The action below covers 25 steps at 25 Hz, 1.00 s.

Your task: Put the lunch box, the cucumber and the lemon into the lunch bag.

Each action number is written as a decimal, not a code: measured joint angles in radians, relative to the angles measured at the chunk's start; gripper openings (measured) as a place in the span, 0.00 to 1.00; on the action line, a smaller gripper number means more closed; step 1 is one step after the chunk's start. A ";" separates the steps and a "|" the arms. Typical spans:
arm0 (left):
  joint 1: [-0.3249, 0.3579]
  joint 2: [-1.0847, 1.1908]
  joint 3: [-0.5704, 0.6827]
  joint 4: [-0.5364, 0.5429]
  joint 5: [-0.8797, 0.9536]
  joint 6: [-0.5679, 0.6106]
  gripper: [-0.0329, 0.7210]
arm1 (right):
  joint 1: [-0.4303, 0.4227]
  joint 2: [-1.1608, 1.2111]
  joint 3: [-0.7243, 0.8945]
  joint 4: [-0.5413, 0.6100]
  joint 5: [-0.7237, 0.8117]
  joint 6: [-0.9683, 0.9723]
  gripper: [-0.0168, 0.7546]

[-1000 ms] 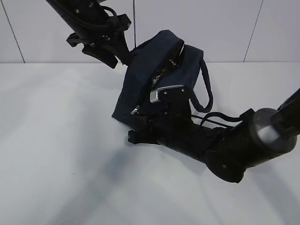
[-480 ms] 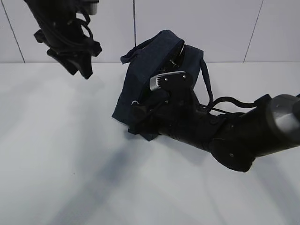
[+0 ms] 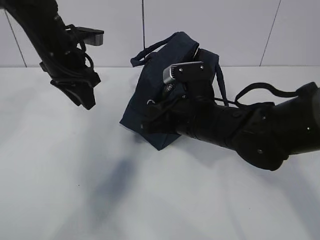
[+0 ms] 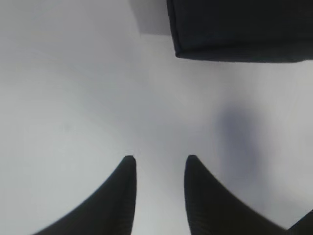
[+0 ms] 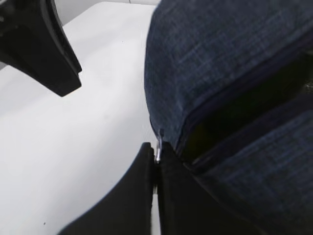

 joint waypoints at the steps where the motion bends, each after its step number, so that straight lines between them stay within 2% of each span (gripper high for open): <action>1: 0.008 0.000 0.012 -0.025 -0.001 0.026 0.36 | 0.000 -0.012 0.000 0.000 0.021 -0.004 0.04; 5: 0.039 0.000 0.051 -0.098 -0.012 0.115 0.36 | 0.000 -0.064 0.002 0.000 0.095 -0.023 0.04; 15: 0.042 0.000 0.082 -0.265 -0.067 0.321 0.35 | 0.000 -0.121 -0.063 0.000 0.256 -0.082 0.04; 25: 0.042 0.000 0.083 -0.335 -0.097 0.393 0.37 | 0.000 -0.123 -0.171 0.000 0.349 -0.153 0.04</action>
